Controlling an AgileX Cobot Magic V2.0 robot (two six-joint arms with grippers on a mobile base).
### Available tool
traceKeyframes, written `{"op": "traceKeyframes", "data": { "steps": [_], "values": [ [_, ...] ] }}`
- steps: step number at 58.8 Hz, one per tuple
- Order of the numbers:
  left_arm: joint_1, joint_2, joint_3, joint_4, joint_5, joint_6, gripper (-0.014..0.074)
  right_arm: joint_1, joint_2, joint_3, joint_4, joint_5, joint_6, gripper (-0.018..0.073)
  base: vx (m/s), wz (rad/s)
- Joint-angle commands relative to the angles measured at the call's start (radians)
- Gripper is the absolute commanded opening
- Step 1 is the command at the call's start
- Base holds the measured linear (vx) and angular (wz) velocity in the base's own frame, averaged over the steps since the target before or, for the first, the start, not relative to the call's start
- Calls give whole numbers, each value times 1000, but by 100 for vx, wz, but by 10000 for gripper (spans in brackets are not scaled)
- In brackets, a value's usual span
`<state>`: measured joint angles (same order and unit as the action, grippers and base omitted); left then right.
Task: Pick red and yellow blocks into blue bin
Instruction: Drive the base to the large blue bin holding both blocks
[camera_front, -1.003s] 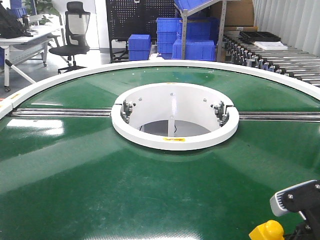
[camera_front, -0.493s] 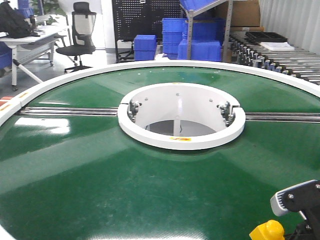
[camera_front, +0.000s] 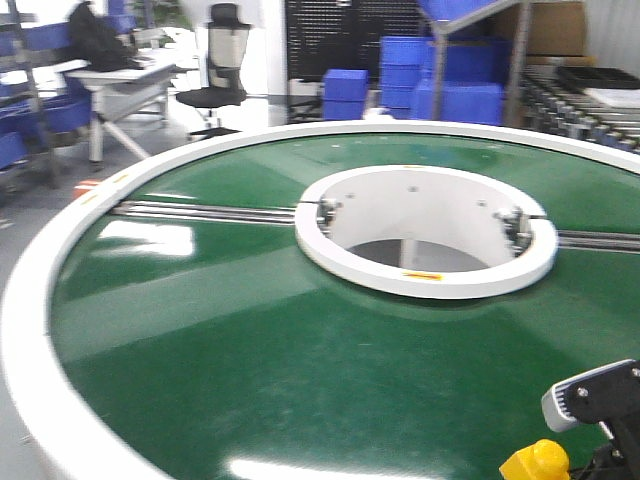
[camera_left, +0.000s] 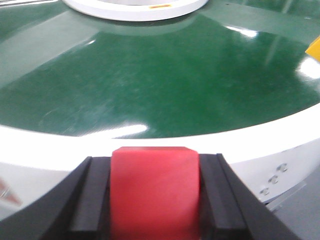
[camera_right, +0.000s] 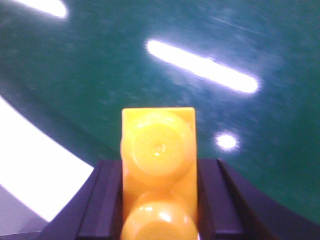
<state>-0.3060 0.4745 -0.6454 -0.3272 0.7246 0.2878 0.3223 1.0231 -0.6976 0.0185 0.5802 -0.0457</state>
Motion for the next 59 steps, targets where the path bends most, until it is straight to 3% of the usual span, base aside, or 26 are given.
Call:
{"op": "traceKeyframes", "data": {
  "steps": [1, 59],
  "values": [
    [-2, 5, -28, -26, -73, 0, 234, -1, -16, -29, -7, -62, -7, 231, -8, 42],
    [-2, 5, -28, -26, -72, 0, 234, -1, -16, -29, -7, -61, -7, 231, -11, 64]
  ]
}}
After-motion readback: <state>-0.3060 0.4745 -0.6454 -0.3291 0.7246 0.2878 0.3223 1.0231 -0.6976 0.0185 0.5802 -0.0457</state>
